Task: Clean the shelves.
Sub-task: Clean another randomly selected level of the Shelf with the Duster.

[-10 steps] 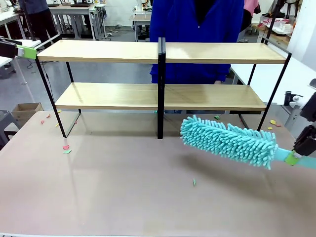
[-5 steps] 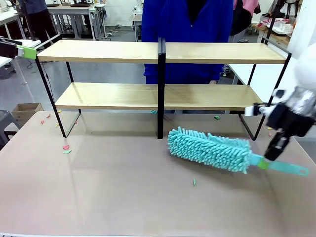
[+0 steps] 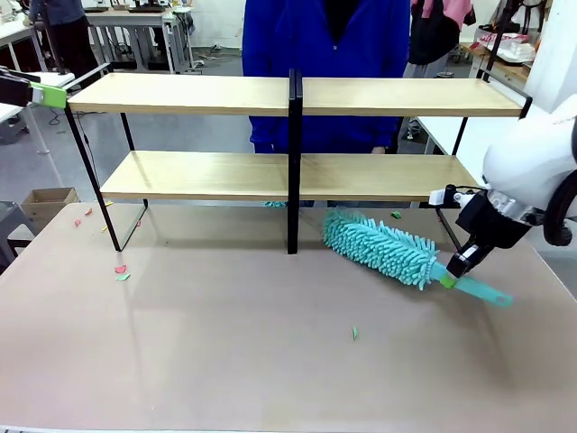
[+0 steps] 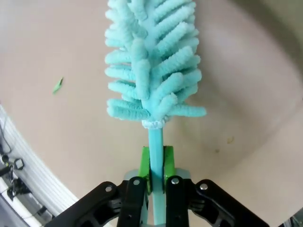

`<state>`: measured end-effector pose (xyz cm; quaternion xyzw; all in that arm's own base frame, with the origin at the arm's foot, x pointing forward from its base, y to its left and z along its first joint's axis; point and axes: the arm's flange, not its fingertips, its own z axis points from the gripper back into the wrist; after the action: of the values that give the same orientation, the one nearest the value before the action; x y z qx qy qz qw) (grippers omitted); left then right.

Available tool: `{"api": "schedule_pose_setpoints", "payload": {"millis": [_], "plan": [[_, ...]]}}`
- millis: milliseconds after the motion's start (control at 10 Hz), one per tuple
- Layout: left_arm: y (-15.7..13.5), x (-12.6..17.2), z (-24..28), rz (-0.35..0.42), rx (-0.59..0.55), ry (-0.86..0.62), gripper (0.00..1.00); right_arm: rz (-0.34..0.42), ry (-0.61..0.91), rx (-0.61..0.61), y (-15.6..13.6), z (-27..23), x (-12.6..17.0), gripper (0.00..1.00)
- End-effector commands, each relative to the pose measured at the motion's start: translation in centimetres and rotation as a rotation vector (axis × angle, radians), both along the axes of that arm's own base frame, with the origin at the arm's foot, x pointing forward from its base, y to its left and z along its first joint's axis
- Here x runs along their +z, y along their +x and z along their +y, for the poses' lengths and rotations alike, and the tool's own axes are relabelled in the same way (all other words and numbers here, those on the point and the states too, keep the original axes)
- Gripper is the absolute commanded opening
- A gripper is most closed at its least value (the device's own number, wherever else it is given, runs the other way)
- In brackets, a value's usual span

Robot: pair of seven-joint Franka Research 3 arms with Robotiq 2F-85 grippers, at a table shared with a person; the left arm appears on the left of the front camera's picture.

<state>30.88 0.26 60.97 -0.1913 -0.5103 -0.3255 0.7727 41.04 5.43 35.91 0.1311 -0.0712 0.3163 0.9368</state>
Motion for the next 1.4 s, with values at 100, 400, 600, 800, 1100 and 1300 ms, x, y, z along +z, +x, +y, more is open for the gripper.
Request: {"api": "schedule_pose_setpoints", "payload": {"millis": [100,400,600,800,1100,1300], "plan": [[-0.6,-0.6,-0.3,0.001,0.016,0.005,1.0,0.001,0.032,-0.118,3.4,0.7,-2.4,0.13],[-0.6,-0.6,-0.3,0.001,0.016,0.005,1.0,-0.001,0.078,-0.283,5.0,0.5,-1.5,0.13],[-0.6,-0.6,-0.3,0.001,0.016,0.005,1.0,0.037,0.122,-0.446,5.0,0.6,-1.1,0.13],[-0.6,-0.6,-0.3,0.001,0.016,0.005,1.0,0.014,0.067,-0.699,4.6,0.3,-1.1,0.13],[-0.6,-0.6,-0.3,0.001,0.016,0.005,1.0,-0.048,-0.014,-0.969,3.7,-0.6,-1.0,0.13],[-0.6,-0.6,-0.3,0.001,0.016,0.005,1.0,-0.032,-0.125,-1.171,2.4,-1.0,-0.8,0.13]]}}
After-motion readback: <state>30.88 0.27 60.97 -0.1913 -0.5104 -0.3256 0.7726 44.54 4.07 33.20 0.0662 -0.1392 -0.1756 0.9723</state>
